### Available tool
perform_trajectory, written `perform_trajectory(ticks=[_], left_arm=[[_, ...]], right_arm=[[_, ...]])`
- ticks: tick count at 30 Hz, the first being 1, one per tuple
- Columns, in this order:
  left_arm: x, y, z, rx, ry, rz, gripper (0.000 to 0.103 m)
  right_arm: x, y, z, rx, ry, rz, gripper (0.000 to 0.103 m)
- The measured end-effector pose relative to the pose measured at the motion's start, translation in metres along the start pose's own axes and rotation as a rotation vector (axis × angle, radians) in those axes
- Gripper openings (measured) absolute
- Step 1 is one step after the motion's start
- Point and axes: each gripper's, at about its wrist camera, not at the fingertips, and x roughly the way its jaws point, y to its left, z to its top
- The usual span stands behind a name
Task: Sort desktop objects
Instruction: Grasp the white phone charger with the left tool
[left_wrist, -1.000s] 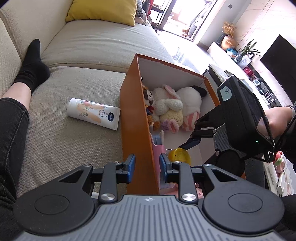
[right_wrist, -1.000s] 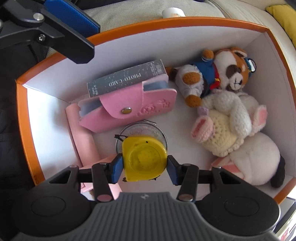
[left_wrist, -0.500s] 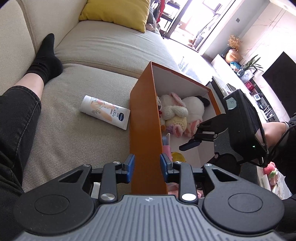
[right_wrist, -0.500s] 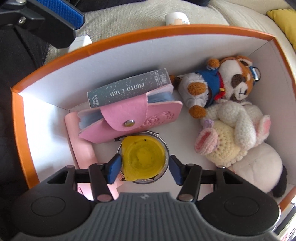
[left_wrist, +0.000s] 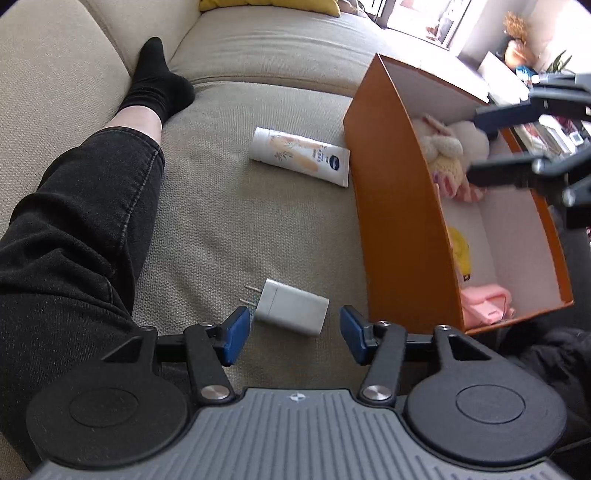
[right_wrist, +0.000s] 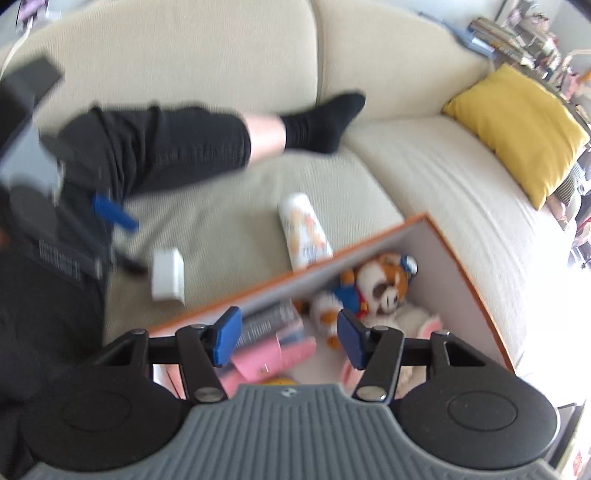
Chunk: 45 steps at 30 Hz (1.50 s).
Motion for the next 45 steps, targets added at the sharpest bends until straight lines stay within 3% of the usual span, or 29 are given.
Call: perform_trajectory(ticks=[2,4,9,14,16,20,27,32,35,38,45], left_arm=[[0.004,-0.004,-0.006,0.030,0.010,0.034,0.065],[0.007,-0.005,-0.011,0.050,0.021,0.048,0.071],[0.018,-0.010,-0.020,0.096,0.045,0.069,0.073],[0.030,-0.009,-0.014,0.055,0.039,0.060,0.073],[0.033,-0.005,-0.009,-0.008,0.053,0.044,0.074],[0.036,0.016,0.001,-0.283,0.062,-0.008,0.073],[0.060,0.026,0.008,-0.459,0.139,-0.016,0.065],[0.073,0.037,0.005,-0.583,0.156,-0.096,0.059],[0.078,0.036,0.007,-0.571,0.148,-0.085,0.057],[0.078,0.033,0.015,-0.498,0.132,-0.077,0.056],[0.080,0.021,0.043,-0.144,0.139,0.012,0.052]], right_arm=[[0.003,0.002,0.009,0.035,-0.032,0.019,0.059],[0.012,0.009,0.015,0.050,-0.028,0.031,0.059],[0.030,0.024,0.017,0.029,-0.010,0.046,0.059],[0.041,0.026,0.021,0.003,0.025,0.059,0.059],[0.045,0.025,0.023,-0.005,0.034,0.052,0.059],[0.050,0.022,0.027,-0.006,0.040,0.061,0.059],[0.058,0.025,0.033,-0.038,0.042,0.059,0.059],[0.058,0.022,0.033,-0.035,0.034,0.061,0.059],[0.059,0.020,0.033,-0.027,0.036,0.058,0.059],[0.060,0.018,0.032,-0.025,0.043,0.051,0.059],[0.062,0.014,0.038,-0.021,0.044,0.025,0.059]])
